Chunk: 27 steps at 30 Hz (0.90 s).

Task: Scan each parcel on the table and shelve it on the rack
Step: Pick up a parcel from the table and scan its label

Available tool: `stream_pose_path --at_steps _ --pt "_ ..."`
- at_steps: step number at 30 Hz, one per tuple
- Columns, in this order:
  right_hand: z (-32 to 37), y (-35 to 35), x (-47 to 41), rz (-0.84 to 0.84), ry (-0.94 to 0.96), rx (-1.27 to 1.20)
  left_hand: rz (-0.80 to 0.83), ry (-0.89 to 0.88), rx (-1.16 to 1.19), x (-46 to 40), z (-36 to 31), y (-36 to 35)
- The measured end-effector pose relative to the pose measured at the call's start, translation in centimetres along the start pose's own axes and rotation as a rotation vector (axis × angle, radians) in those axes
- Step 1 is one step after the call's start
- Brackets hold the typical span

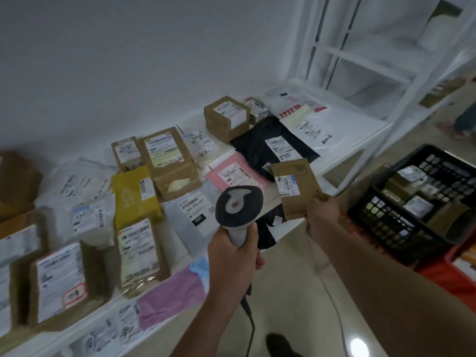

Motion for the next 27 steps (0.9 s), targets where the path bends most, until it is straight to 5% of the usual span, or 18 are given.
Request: stream_pose_path --at_steps 9,21,24,27 --pt "4.2 -3.1 -9.5 0.205 0.116 0.206 -0.126 0.087 0.054 -3.7 -0.8 -8.4" --pt "5.7 -7.4 -9.3 0.285 0.191 0.595 -0.27 0.121 0.07 -4.3 -1.3 -8.2" --pt "5.8 -7.5 -7.1 0.176 0.442 0.659 -0.305 0.137 0.092 -3.5 -1.3 -6.9" --pt "6.3 -8.9 -3.2 0.24 0.731 0.704 -0.347 0.13 0.105 -2.3 -1.0 -4.8"
Point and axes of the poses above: each hand's wrist, its own x-axis away from the middle knuckle, its own y-axis out of the back of the hand, z = x × y, the point moved 2 cm from there along -x, towards the middle knuckle, and after that the axes turned 7 degrees about y, right-handed, at the moved point
